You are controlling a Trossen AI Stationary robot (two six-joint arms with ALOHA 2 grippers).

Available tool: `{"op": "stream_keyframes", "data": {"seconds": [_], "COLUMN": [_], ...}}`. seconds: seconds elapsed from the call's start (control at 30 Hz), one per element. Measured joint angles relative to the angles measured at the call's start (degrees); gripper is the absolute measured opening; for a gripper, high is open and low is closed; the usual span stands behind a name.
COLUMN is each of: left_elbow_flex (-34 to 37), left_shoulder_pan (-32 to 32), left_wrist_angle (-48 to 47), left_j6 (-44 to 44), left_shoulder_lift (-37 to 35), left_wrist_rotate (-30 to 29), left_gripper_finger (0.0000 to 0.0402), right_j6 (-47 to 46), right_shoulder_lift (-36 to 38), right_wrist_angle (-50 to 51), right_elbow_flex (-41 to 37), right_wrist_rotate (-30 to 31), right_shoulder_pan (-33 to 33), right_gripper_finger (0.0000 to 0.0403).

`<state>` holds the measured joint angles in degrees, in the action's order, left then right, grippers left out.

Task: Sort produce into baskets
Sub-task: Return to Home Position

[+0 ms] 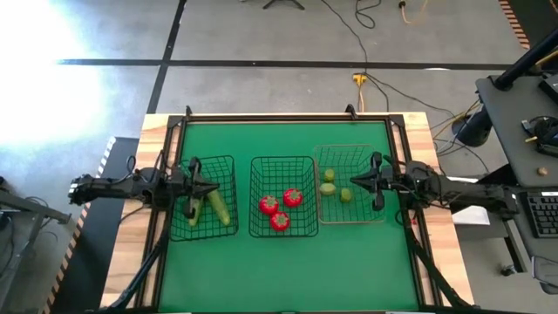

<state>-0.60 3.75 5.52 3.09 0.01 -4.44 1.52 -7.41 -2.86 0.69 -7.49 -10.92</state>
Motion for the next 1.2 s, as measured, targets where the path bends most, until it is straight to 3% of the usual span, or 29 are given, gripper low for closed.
{"op": "stream_keyframes", "data": {"seconds": [1.2], "left_elbow_flex": [-0.50], "left_shoulder_pan": [0.04], "left_wrist_angle": [-2.58], "left_j6": [1.92], "left_shoulder_lift": [3.17], "left_wrist_rotate": [0.54], "left_gripper_finger": [0.0002], "right_j6": [0.00], "right_shoulder_lift": [-0.63], "right_wrist_angle": [0.51], "right_elbow_flex": [-0.04], "right_wrist_rotate": [0.07], "right_shoulder_pan": [0.00], "right_gripper_finger": [0.0013]}}
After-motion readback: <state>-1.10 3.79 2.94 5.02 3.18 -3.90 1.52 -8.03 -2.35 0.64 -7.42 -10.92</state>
